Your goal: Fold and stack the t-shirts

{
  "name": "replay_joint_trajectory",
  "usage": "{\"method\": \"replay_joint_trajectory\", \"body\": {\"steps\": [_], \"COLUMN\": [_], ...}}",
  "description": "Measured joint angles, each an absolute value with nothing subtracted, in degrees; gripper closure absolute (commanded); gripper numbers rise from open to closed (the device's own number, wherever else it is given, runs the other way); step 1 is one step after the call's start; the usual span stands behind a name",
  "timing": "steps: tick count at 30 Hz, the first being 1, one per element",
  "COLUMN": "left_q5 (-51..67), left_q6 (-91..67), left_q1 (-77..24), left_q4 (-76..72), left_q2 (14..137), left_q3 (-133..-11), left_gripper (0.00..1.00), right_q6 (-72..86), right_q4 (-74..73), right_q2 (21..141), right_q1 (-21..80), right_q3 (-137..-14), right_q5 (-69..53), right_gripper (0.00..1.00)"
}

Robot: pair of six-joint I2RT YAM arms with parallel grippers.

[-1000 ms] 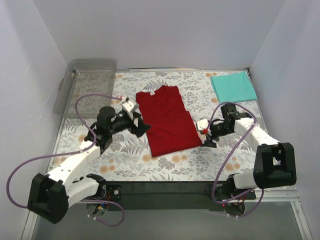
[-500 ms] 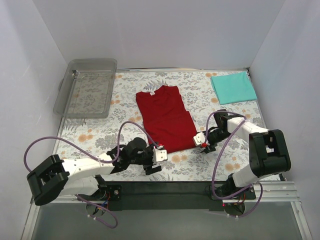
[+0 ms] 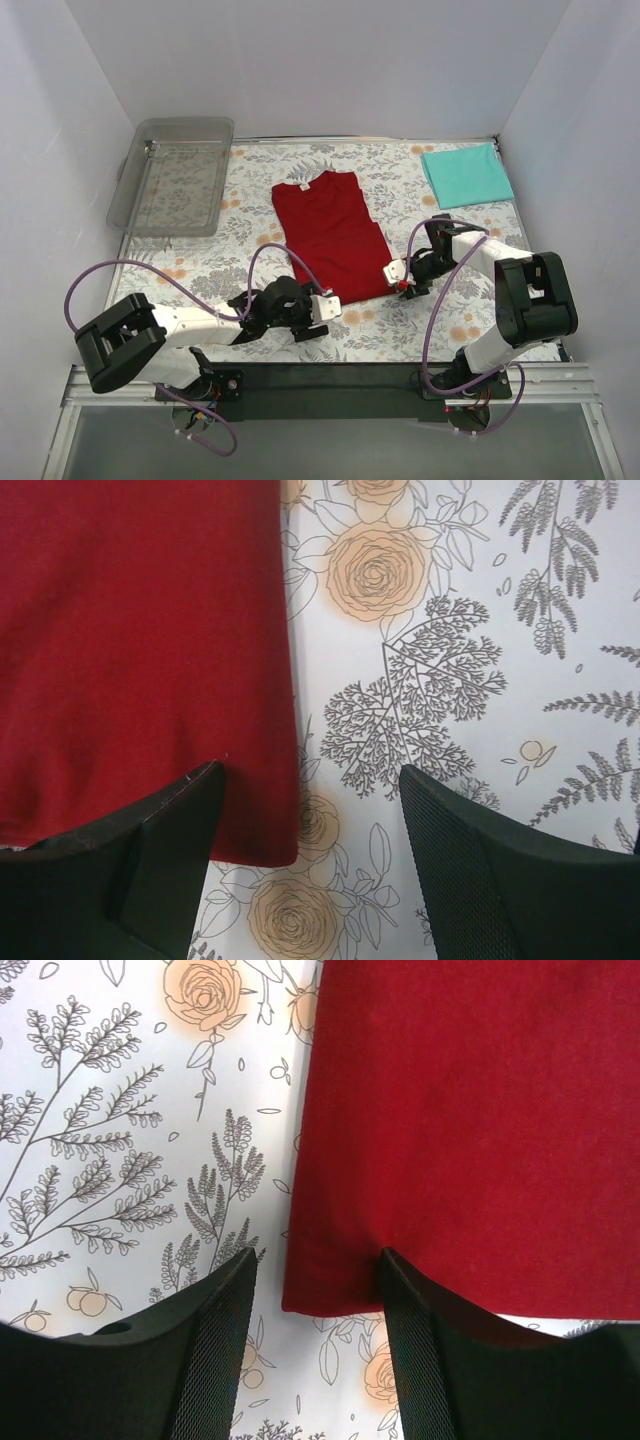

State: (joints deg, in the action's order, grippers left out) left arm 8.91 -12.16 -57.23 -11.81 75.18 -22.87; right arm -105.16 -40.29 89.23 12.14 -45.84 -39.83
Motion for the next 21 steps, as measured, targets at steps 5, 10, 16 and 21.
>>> {"method": "replay_joint_trajectory", "body": {"steps": [5, 10, 16, 21], "left_q5": [6.5, 5.3, 4.7, 2.9], "left_q6": [-12.2, -12.2, -12.4, -12.5], "left_q1": [-57.2, -57.2, -57.1, -57.1], "left_q4": [-13.0, -13.5, -15.2, -17.1], "left_q2": [75.2, 75.4, 79.6, 82.0], "left_q3": [-22.8, -22.8, -24.8, -25.5], "left_gripper": [0.35, 0.4, 0.53, 0.71], "right_q6": [-104.9, -104.7, -103.2, -101.9], "right_q4": [-39.8, -39.1, -38.2, -36.1], "right_q2": [89.5, 89.7, 90.0, 90.1], "right_q1": [12.4, 12.4, 12.5, 12.8], "right_q3": [-46.1, -46.1, -46.1, -46.0], "right_q5": [-39.9, -39.8, -40.0, -39.3], "right_gripper": [0.52, 0.55, 0.59, 0.73]}}
